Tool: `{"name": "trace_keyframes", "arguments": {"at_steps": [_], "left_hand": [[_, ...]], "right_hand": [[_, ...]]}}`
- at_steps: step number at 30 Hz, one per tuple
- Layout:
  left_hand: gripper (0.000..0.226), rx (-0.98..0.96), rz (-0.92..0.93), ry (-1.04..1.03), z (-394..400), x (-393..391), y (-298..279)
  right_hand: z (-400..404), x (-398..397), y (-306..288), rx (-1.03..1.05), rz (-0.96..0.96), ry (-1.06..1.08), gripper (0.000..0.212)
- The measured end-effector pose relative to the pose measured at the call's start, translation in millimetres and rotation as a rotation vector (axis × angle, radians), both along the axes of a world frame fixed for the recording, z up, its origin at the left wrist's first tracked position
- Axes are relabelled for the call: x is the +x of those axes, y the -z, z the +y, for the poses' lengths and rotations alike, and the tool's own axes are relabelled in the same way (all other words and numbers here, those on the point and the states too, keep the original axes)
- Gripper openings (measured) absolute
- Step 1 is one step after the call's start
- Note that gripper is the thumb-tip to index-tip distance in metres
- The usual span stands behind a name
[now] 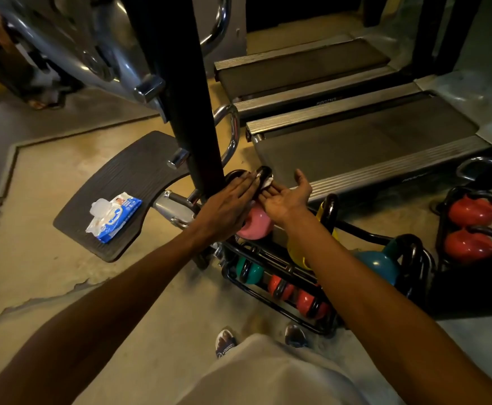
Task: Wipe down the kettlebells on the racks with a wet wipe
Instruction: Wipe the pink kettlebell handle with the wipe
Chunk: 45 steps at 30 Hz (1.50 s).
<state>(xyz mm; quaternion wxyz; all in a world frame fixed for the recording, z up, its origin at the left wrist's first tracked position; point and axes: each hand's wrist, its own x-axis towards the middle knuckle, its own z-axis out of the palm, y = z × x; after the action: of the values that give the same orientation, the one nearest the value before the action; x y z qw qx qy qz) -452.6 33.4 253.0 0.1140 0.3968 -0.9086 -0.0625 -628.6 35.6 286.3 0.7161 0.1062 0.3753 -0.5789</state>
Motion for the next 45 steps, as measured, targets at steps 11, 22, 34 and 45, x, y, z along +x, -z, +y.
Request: {"name": "trace_keyframes", "arguments": {"at_steps": [11,22,34,45], "left_hand": [[0.068,-0.036,0.083,-0.095,33,-3,25],[0.067,-0.003,0.347,-0.256,41,-8,22],[0.067,-0.011,0.332,-0.249,48,-5,41],[0.064,-0.023,0.277,-0.214,41,-8,39]], "right_hand": [[7,33,5,-0.354,0.948,-0.364,0.088],[21,-20,7,-1.128,1.605,-0.841,0.043],[14,-22,33,-1.061,1.836,-0.84,0.058],[-16,27,22,-0.387,1.511,-0.465,0.052]]}}
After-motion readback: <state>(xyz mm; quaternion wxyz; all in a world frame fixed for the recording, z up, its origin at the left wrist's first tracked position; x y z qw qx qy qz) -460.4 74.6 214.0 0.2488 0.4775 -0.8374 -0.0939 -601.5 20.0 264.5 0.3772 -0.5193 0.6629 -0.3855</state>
